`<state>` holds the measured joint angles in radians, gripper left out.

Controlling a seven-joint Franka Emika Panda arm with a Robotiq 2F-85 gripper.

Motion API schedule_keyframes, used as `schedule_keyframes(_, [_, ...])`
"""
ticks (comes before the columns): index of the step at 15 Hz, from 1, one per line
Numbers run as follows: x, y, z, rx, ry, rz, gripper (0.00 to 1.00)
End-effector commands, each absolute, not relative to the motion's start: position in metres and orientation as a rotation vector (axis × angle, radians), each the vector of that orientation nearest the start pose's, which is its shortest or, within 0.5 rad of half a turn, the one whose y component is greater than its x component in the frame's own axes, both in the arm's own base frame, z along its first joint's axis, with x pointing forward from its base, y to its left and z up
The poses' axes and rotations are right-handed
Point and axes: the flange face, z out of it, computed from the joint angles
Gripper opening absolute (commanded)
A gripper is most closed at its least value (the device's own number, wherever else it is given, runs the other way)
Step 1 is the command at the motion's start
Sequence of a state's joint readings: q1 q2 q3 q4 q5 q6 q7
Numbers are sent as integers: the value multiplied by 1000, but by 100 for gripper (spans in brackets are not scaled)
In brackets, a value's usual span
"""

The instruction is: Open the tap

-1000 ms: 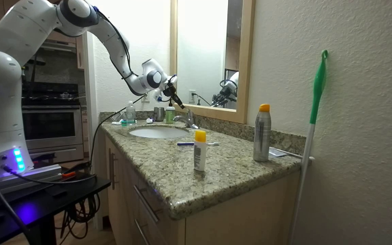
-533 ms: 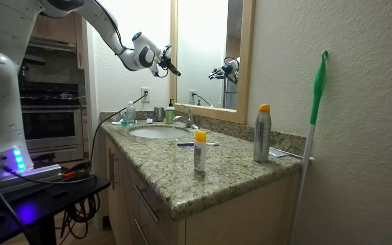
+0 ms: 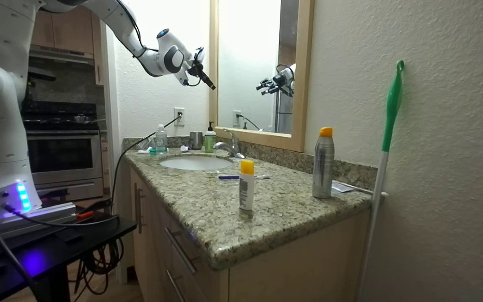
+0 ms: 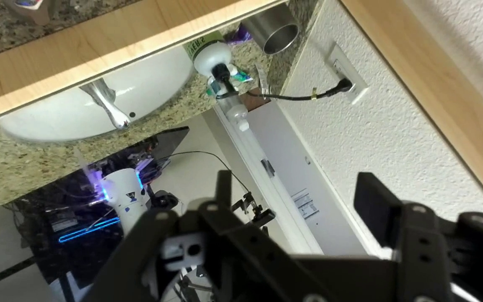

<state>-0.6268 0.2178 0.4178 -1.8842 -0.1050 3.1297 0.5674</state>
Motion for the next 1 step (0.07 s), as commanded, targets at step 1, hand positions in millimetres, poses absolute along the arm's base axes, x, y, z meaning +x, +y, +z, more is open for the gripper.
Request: schedule_keyframes(1, [635,-148,540,-2411,887,-1441,100])
